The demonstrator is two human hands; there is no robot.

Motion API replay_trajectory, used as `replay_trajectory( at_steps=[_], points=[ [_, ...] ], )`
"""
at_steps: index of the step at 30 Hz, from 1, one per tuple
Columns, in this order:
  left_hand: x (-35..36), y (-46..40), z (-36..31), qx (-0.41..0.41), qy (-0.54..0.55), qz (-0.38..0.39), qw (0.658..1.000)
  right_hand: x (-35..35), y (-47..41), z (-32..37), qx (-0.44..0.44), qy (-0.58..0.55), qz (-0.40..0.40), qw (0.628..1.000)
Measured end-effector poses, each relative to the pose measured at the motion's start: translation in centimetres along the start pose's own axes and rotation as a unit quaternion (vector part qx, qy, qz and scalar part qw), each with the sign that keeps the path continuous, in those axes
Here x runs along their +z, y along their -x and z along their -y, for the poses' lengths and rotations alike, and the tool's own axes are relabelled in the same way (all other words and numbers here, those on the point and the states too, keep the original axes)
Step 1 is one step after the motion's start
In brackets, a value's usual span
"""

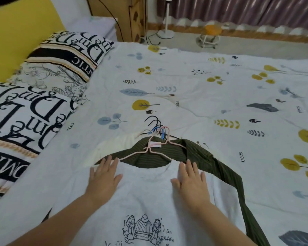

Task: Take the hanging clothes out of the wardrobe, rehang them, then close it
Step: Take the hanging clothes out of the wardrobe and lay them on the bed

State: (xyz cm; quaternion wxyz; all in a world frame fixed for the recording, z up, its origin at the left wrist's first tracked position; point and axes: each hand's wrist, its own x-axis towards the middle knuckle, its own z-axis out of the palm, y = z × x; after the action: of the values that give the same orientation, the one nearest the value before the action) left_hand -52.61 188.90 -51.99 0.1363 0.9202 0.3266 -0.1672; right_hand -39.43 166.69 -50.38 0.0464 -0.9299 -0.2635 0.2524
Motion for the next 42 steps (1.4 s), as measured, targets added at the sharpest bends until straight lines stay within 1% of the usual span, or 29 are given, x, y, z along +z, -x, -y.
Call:
replay_trajectory(
  at_steps=[2, 3, 5, 6, 9, 12, 15, 18, 21, 24, 28, 33, 37, 42],
  points=[
    [-1.0, 1.0, -0.4, -0.01, -0.027, 0.048, 0.998, -1.2, 0.5, 0.3, 0.002, -0.014, 0.027, 1.0],
    [-1.8, 1.4, -0.6, -0.018, -0.024, 0.067, 0.997, -1.9, 0.7, 0.5, 0.007, -0.018, 0.033, 0.999],
    [-3.5, 2.7, -0.9, -0.031, 0.016, 0.087, 0.996, -3.4, 1.6, 1.2, 0.019, -0.02, 0.039, 0.999],
    [-4.4, 3.5, -1.0, -0.03, 0.045, 0.085, 0.995, -4.1, 2.3, 1.7, 0.02, -0.021, 0.035, 0.999],
    [-7.6, 6.7, -1.0, -0.004, 0.122, 0.047, 0.991, -6.5, 5.0, 3.3, 0.0, -0.02, 0.022, 1.0],
    [-11.2, 10.5, -0.4, 0.002, 0.156, -0.005, 0.988, -8.8, 8.2, 5.5, -0.021, -0.038, 0.006, 0.999],
    [-14.2, 14.9, 0.8, -0.005, 0.184, -0.037, 0.982, -11.0, 11.8, 8.3, -0.05, -0.051, -0.003, 0.997],
    [-16.7, 19.2, 2.4, 0.001, 0.18, -0.047, 0.982, -12.8, 15.5, 11.1, -0.106, -0.043, 0.01, 0.993],
    [-19.2, 23.8, 4.1, 0.006, 0.172, -0.037, 0.984, -14.1, 20.0, 13.9, -0.152, -0.014, 0.024, 0.988],
    [-21.6, 28.9, 5.9, 0.013, 0.163, -0.039, 0.986, -14.9, 24.8, 16.8, -0.191, 0.003, 0.01, 0.981],
    [-23.9, 36.4, 8.8, 0.02, 0.147, -0.064, 0.987, -15.4, 31.6, 20.5, -0.241, 0.024, -0.003, 0.97],
    [-26.2, 45.2, 12.8, 0.011, 0.101, -0.087, 0.991, -16.0, 39.4, 25.2, -0.306, 0.07, -0.009, 0.95],
    [-28.0, 52.0, 15.7, -0.009, 0.08, -0.1, 0.992, -16.5, 44.5, 29.1, -0.359, 0.131, -0.017, 0.924],
    [-29.7, 59.8, 18.9, -0.067, 0.052, -0.14, 0.987, -16.9, 49.7, 33.8, -0.421, 0.179, -0.039, 0.888]
  ],
)
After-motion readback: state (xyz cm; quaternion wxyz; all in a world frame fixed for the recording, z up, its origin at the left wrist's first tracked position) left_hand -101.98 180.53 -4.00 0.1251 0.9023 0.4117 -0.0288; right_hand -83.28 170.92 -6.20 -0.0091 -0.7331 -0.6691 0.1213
